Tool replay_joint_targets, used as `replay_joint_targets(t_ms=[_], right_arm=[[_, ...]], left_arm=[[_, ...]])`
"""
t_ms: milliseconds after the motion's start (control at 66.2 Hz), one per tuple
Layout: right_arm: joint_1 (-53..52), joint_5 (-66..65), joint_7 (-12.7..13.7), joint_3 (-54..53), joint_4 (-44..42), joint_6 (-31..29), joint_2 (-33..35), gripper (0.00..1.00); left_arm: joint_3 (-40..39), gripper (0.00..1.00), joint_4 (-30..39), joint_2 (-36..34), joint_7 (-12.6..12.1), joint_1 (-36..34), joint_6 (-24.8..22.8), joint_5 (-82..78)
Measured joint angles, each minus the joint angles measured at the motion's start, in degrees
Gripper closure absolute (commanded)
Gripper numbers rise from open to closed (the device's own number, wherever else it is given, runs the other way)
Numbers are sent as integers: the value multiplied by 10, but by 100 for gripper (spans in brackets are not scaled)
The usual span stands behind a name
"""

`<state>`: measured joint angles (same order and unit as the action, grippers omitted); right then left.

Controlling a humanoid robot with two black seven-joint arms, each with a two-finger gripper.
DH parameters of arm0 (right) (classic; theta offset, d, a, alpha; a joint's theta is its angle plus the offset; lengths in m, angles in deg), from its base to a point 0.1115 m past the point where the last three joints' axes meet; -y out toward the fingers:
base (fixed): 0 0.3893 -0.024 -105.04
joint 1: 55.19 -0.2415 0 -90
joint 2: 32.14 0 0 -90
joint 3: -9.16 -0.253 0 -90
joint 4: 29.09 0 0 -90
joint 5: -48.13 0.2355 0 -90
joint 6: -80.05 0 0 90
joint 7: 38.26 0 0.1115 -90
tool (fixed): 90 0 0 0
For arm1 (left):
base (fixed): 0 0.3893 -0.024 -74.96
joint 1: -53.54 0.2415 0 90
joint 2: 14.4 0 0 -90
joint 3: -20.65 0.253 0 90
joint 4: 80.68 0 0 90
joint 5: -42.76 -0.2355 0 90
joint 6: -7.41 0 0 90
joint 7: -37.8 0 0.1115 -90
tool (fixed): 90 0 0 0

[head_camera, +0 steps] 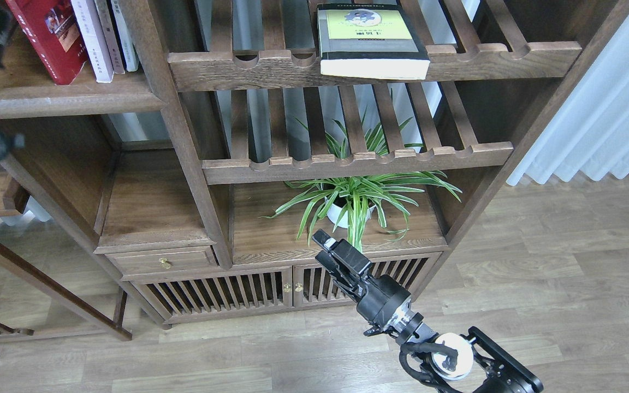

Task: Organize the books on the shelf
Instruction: 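Lower the left arm and raise the right gripper toward the grey book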

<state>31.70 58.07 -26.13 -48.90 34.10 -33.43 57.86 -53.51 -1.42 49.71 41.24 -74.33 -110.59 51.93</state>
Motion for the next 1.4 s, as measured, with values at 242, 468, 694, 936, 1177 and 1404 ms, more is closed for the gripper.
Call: replay_joint_targets(t_ms=[242,468,694,936,1177,1404], right_arm=[[0,0,0,1,0,-1,0,11],[0,0,0,-2,0,-1,0,10],[0,0,0,-4,-1,0,0,10],[-1,-1,0,-5,-2,0,0,9],[1,2,-6,-21,29,-15,0,9],[11,2,-44,-58,82,-20,0,9]], left_arm=[[6,17,0,19,-12,28,0,-2],[12,18,0,54,-43,83,0,-3],[15,18,0,70,-62,125,0,-21],[27,18,0,77,-63,199,0,-39],[48,18,0,90,-63,280,0,-70],[71,17,0,108,-63,341,0,-98]])
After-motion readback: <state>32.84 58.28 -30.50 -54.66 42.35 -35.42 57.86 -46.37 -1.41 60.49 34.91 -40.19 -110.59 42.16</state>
